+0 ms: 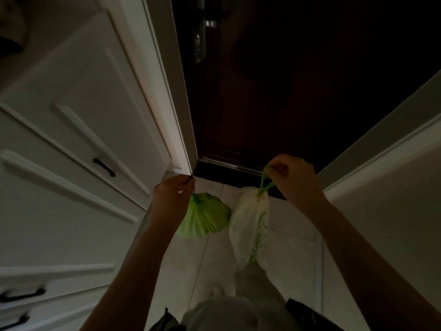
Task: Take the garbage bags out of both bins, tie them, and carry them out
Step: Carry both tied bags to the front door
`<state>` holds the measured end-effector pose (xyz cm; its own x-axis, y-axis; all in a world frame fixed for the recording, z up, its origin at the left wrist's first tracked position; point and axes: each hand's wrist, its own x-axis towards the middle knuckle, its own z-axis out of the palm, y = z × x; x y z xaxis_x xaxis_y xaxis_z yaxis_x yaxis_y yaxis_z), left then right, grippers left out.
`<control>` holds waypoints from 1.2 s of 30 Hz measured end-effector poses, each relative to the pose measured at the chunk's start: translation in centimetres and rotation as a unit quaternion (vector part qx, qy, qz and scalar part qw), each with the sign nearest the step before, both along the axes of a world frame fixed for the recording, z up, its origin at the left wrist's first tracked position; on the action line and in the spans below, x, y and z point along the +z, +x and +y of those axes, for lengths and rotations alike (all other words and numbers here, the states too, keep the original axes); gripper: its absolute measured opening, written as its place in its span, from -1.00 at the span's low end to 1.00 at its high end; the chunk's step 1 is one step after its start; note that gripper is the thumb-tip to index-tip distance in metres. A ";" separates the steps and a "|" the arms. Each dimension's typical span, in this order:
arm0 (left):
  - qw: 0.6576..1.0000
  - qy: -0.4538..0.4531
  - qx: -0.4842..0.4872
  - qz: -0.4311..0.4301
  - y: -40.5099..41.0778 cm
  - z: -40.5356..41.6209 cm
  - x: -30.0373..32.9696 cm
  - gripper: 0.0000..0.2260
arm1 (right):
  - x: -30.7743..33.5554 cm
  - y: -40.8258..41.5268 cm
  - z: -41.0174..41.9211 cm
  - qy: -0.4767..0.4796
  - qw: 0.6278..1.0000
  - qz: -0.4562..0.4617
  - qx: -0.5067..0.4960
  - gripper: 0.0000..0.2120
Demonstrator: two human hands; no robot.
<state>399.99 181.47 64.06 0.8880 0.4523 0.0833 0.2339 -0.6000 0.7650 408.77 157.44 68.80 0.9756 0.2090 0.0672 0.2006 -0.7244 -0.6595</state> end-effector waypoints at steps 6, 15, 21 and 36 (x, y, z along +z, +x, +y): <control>0.992 -0.032 0.109 0.046 9.6 0.9 -1.4 -0.88 | -2.3 12.6 2.6 0.003 0.994 0.060 0.090 -0.93; 0.967 -0.053 0.233 0.092 17.6 3.1 -5.6 -0.86 | -7.0 23.1 6.4 -0.057 0.975 0.127 0.174 -0.88; 0.947 -0.085 0.291 0.109 21.5 6.3 -10.8 -0.86 | -12.4 29.7 10.1 -0.076 0.973 0.153 0.157 -0.89; 0.922 -0.126 0.322 0.174 25.5 13.6 -29.4 -0.87 | -31.4 37.3 17.2 -0.062 0.970 0.213 0.102 -0.88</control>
